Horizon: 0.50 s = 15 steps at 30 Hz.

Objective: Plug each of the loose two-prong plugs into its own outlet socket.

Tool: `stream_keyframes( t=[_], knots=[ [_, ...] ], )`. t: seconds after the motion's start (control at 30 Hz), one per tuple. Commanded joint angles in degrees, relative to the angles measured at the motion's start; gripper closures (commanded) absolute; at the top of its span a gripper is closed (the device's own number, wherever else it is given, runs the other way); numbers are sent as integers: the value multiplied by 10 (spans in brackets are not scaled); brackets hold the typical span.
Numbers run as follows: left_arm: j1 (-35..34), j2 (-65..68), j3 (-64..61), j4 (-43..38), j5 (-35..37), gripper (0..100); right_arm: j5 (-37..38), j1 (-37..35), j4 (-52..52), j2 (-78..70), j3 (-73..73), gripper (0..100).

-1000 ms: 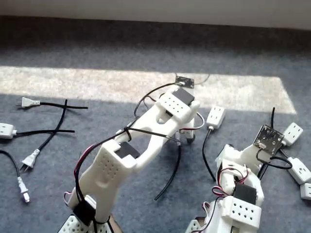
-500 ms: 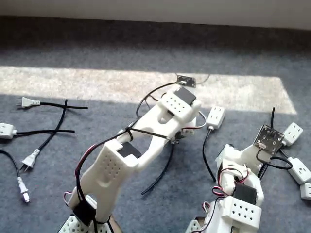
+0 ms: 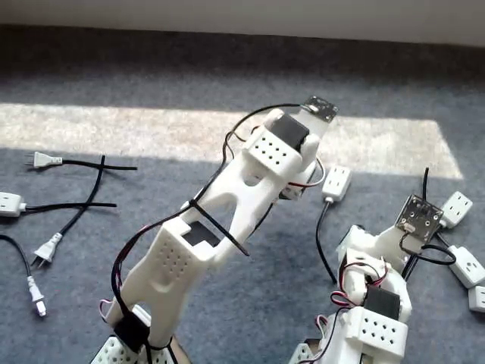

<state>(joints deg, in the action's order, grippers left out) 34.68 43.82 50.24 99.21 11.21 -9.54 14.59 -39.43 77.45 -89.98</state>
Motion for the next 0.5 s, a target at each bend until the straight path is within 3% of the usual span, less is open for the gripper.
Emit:
stream_keyframes(
  t=[0.0, 0.17, 0.33, 0.47],
  knots=[
    [23, -31, 7, 17, -15, 993, -3, -1, 10, 9, 2, 781],
    [83, -171, -119, 18, -21, 994, -3, -1, 11, 10, 2, 781],
    [92, -364, -266, 14, -23, 994, -4, -1, 11, 10, 2, 781],
    [85, -487, -436, -105, -24, 994, -4, -1, 26, 8, 1, 781]
  ],
)
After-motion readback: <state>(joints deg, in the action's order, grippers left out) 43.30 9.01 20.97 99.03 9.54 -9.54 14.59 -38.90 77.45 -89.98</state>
